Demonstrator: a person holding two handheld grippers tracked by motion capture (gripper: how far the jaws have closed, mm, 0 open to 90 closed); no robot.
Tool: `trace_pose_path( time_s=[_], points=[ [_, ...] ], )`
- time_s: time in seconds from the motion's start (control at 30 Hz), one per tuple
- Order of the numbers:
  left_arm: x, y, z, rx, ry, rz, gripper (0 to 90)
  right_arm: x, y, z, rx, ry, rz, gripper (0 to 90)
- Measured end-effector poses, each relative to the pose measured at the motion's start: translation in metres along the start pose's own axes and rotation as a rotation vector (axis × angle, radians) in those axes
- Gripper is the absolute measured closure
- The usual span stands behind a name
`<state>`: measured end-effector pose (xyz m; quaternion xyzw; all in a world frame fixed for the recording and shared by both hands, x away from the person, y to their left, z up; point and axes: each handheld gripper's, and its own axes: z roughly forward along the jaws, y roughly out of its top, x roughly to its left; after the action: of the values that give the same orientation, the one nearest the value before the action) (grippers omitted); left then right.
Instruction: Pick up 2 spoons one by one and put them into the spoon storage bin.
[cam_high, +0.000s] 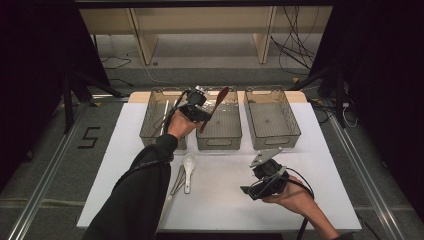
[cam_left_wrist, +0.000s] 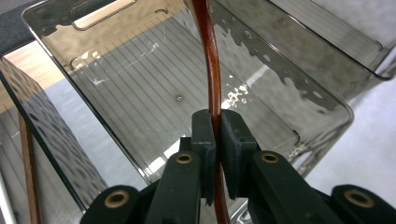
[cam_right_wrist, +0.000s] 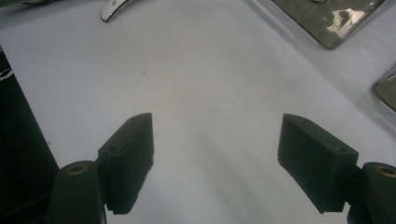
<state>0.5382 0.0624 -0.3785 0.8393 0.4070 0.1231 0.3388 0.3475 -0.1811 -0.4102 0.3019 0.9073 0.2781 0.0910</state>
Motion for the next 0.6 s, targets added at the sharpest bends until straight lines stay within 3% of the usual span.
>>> trace_pose_path(
  time_s=[0.07, 0.13, 0.3, 0.43, 0.6],
  points=[
    [0.001, -0.001, 0.002, -0.006, 0.004, -0.020, 80.5, 0.000, 0.000, 0.000, 0.000, 0.002, 0.002, 27.8],
    [0.001, -0.002, 0.003, 0.010, -0.019, -0.042, 68.1, 0.000, 0.000, 0.000, 0.000, 0.003, 0.003, 27.8],
    [-0.003, -0.004, -0.002, 0.046, -0.036, -0.034, 55.1, 0.000, 0.000, 0.000, 0.000, 0.002, 0.005, 27.7],
    [-0.006, -0.007, -0.013, 0.054, -0.037, -0.039, 43.2, 0.000, 0.000, -0.001, -0.001, -0.001, 0.004, 27.7],
    [-0.007, -0.016, -0.030, 0.058, -0.044, -0.054, 34.7, 0.001, 0.001, -0.001, -0.001, -0.004, 0.006, 27.7]
  ],
)
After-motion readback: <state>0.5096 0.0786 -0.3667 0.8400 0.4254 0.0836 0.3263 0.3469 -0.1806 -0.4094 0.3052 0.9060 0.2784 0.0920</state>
